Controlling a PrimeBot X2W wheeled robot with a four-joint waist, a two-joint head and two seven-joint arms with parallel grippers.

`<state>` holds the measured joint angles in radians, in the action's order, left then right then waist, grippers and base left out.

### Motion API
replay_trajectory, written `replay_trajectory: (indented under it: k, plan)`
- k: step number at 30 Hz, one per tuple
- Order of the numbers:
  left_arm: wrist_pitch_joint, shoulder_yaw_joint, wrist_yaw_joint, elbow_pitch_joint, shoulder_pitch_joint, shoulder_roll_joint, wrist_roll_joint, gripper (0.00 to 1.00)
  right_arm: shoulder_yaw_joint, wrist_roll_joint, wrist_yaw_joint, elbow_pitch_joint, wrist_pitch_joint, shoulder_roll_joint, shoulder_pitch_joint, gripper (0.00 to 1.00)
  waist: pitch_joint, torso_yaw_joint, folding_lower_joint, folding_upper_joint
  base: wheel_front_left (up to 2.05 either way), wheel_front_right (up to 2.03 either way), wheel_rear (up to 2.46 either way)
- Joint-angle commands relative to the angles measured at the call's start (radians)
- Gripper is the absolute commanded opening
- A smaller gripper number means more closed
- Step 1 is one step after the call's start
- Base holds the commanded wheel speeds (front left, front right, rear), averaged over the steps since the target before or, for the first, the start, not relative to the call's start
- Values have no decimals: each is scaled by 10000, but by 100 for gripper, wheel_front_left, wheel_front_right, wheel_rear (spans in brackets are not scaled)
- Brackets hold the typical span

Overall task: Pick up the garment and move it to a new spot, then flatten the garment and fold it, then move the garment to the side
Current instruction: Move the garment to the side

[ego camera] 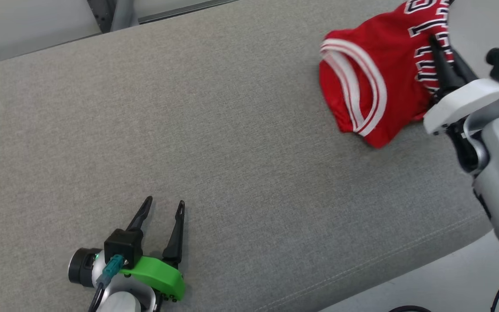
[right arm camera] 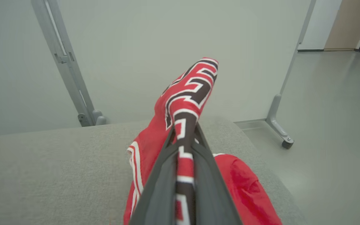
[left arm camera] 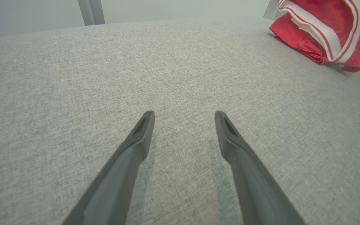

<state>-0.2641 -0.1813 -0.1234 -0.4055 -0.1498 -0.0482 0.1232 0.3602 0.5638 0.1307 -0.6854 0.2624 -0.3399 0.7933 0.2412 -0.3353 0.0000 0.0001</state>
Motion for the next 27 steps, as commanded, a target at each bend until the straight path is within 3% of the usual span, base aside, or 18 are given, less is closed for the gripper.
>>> replay_trajectory:
  k: [1, 6, 7, 8, 9, 14, 19, 23, 27]
  plan:
    - [7, 35, -35, 27, -219, -55, -96, 100, -235, -134, -3, -305, 28, -185, 222, 0, 458, 476, 0, -1, 0, 0, 0]
    - [7, 73, -63, 12, -468, -66, -309, 100, -837, -857, -3, -1882, 29, -823, 767, 0, 828, 924, 0, -1, 0, 0, 0]
    - [7, 86, -67, 15, -511, -70, -323, 100, -1011, -936, -3, -2177, 29, -868, 886, 4, 885, 998, 0, -1, 0, 0, 0]
    - [7, 101, -59, 12, -539, -75, -339, 100, -1183, -1126, -3, -2459, 29, -954, 982, 43, 939, 1064, 0, -1, 0, 0, 0]
    - [7, 127, -61, 6, -559, -77, -357, 100, -1433, -1283, -4, -2739, 29, -1014, 1070, 100, 988, 1123, 0, -1, 0, 0, 0]
    - [7, 255, -67, -16, -668, -74, -426, 100, -3214, -2454, -3, -2829, 28, -1023, 1224, 100, 1118, 1367, 0, -1, 0, 0, 0]
    - [7, 490, -3, 13, -553, -66, -420, 100, -4148, -3611, -3, -1278, 28, 40, 387, 100, 878, 1494, 0, -1, 0, 0, 0]
    - [6, 710, 118, 10, -326, -56, -314, 100, -3478, -3546, -8, 13, 28, 892, -531, 100, 450, 1546, 0, -1, 0, 0, 0]
    - [6, 894, 332, -14, -40, -49, -72, 100, -2106, -2825, -6, 1132, 28, 1493, -1930, 100, -196, 1782, 0, -1, 0, 0, 0]
